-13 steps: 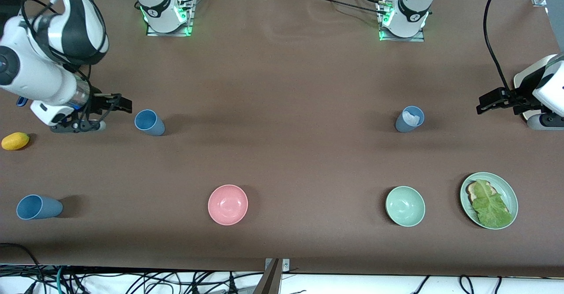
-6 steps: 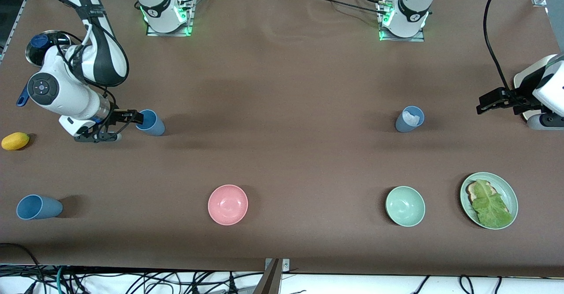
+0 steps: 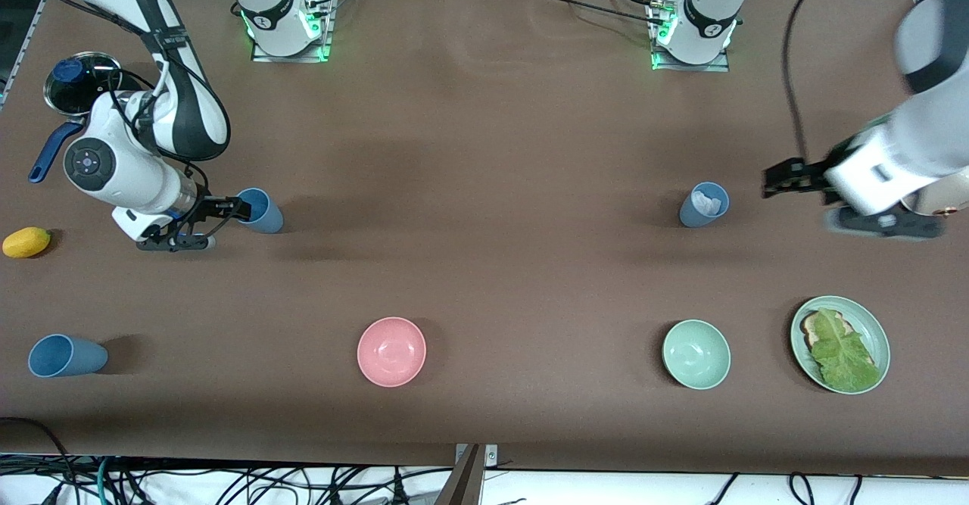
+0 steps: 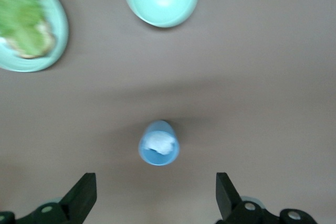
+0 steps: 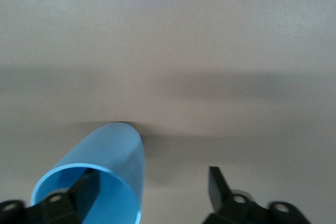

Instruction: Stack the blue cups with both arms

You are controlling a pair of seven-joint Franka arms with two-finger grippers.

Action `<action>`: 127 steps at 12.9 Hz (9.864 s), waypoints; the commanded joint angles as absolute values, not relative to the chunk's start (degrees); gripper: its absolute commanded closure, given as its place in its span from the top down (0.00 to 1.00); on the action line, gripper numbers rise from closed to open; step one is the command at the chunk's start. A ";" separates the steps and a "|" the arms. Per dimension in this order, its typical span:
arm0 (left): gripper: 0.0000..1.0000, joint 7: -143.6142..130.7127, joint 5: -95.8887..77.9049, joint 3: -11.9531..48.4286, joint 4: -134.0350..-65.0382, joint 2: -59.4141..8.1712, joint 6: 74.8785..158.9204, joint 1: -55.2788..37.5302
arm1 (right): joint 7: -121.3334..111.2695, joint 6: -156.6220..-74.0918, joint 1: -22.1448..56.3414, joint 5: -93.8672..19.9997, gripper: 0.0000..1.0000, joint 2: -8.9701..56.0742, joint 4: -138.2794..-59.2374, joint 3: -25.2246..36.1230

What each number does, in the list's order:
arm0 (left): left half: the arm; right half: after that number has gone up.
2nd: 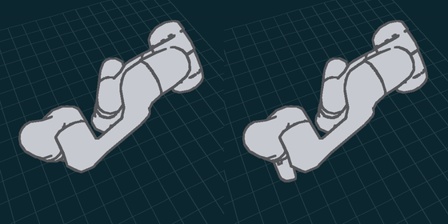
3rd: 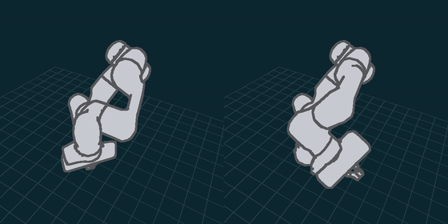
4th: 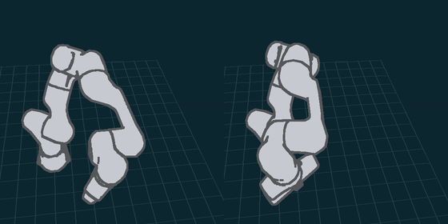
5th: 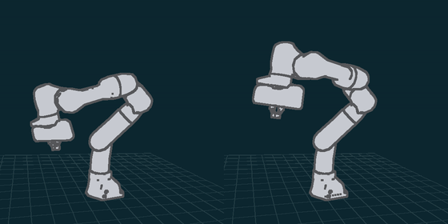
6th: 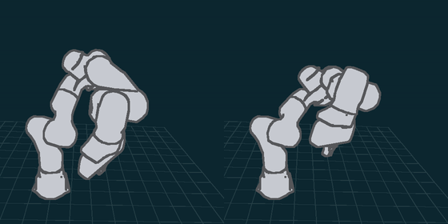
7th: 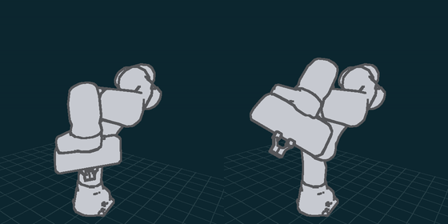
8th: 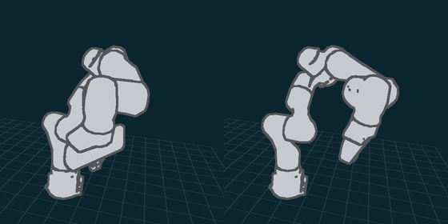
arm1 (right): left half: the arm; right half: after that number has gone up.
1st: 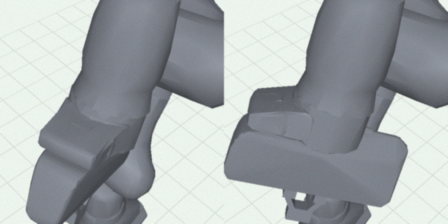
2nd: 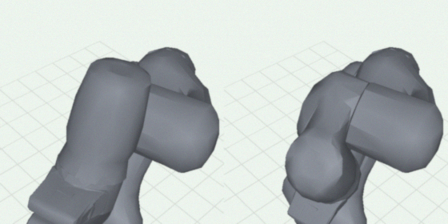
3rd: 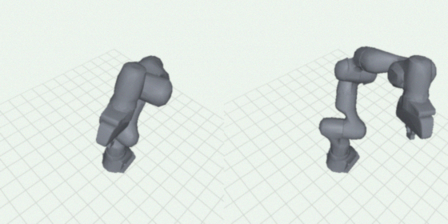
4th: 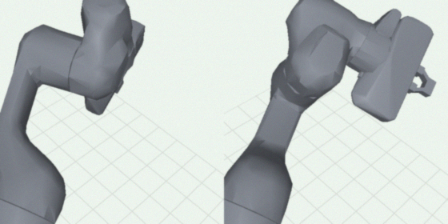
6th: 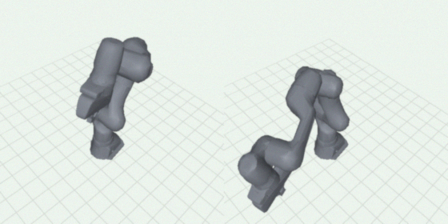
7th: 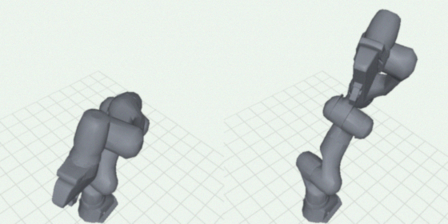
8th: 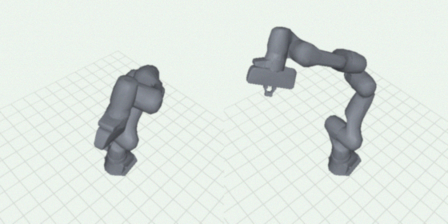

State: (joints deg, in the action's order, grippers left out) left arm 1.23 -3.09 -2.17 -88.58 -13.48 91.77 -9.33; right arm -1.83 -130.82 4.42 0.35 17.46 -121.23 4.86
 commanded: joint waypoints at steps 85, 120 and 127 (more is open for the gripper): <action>1.00 -51.77 -16.52 5.45 -76.49 -38.41 101.55 -29.89 | 0.17 -88.59 7.37 -1.40 0.00 17.67 -86.23 3.96; 1.00 11.34 0.54 5.45 -100.99 1.58 92.38 7.21 | 63.02 -113.99 49.31 -16.08 0.00 35.95 -76.73 3.87; 1.00 6.52 0.00 5.80 -95.19 0.18 89.47 6.59 | 63.02 -114.79 49.66 -15.91 0.37 36.91 -76.64 3.96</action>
State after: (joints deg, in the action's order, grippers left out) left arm 9.35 1.35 5.57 -97.28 1.62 90.81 6.67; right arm 62.65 -114.15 48.92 -14.99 36.86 -76.65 3.24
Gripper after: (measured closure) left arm 0.000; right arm 0.877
